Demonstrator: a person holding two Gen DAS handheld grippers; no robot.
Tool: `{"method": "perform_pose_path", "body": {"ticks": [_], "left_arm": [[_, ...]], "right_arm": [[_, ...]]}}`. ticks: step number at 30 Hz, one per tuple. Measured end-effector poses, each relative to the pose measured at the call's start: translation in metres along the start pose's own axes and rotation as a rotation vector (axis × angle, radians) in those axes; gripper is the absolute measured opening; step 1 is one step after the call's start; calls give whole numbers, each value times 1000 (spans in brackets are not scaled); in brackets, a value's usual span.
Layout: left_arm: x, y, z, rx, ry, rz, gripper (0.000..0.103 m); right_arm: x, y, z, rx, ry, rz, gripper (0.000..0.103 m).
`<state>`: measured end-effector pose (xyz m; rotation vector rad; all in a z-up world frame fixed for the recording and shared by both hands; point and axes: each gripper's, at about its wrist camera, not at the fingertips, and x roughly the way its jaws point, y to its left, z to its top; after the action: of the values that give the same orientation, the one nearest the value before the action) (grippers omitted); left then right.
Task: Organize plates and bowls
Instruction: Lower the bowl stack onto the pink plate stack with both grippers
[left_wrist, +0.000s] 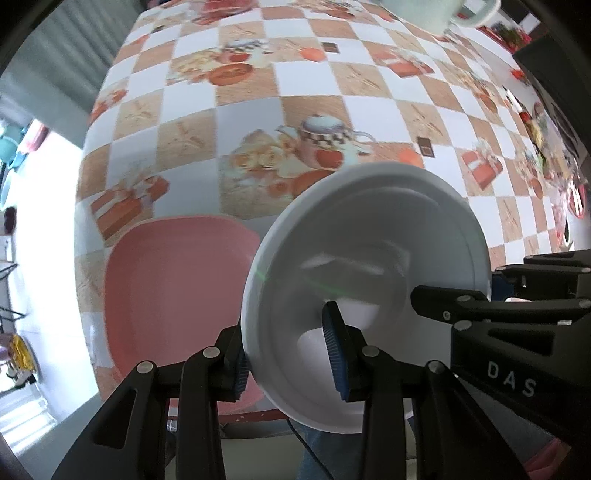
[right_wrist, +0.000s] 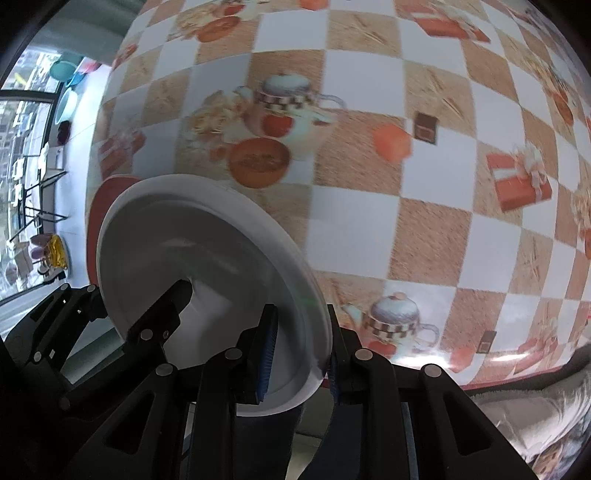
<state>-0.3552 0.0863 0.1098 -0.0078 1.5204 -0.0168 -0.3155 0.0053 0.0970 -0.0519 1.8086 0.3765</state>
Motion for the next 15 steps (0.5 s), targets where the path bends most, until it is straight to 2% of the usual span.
{"method": "perform_pose_path", "body": {"ticks": [4,8,15], "left_arm": [[-7,18,-14,-42,-15,13,39],[-11,41,-11,-107,-25,25,39],[-21,76,-25,-209,-39,50,39]], "right_arm": [[1,15,5,-43,-6,1,26],[0,37,12,-90,-11,5,26],[4,71,23,-160,-10,16,26]]}}
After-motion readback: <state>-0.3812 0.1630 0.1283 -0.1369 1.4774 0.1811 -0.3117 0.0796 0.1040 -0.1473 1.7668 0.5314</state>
